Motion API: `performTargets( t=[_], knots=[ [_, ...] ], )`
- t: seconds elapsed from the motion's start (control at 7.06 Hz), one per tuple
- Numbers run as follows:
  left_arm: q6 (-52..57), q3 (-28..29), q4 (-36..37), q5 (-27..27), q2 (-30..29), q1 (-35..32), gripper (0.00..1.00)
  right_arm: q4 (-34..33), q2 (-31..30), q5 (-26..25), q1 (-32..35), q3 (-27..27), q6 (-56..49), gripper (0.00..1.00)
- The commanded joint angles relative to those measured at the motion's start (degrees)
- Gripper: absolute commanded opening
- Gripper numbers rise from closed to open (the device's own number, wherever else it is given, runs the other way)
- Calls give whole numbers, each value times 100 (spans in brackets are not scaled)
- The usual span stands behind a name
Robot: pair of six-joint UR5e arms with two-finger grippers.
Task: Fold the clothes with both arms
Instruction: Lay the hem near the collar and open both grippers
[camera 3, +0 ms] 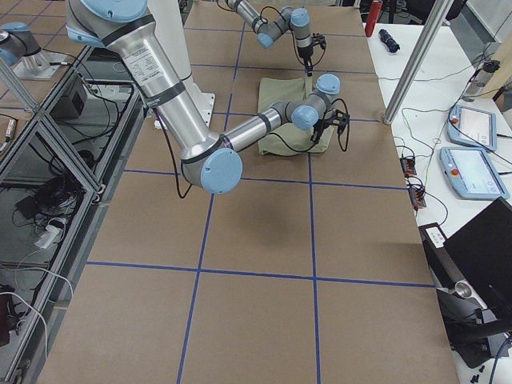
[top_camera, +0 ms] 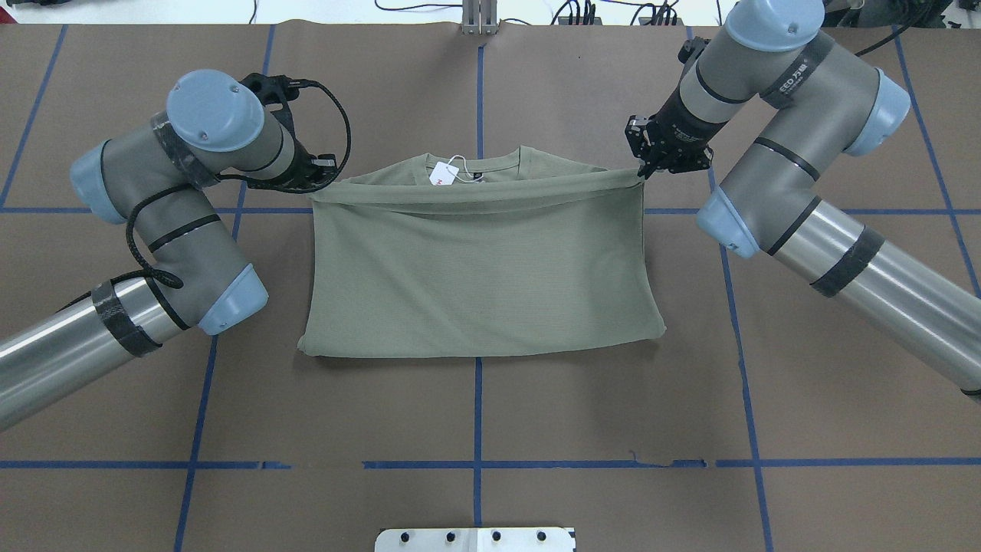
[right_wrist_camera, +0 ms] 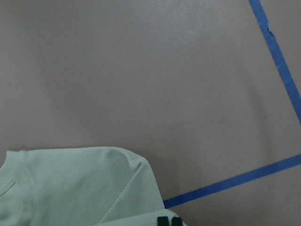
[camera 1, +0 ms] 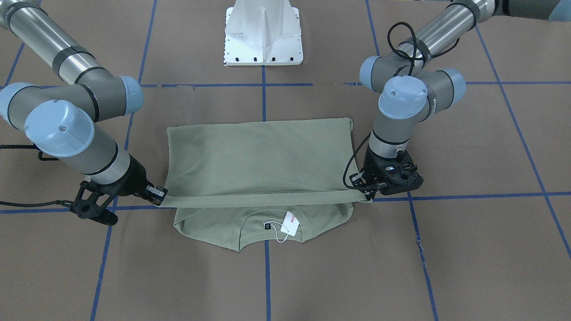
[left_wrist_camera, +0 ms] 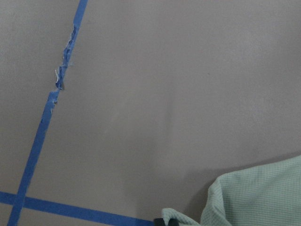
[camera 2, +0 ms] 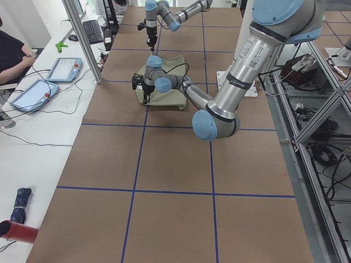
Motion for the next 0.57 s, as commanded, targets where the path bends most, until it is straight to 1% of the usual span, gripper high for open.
performTargets(
  t=[0.0,0.43],
  knots=[
    [-1,63,-70,17,-9,-15,0,308,72,-54,17,-247,15,0],
    [-1,142,-96,17,-9,-15,0,309,72,-54,113,-301,6,0]
  ],
)
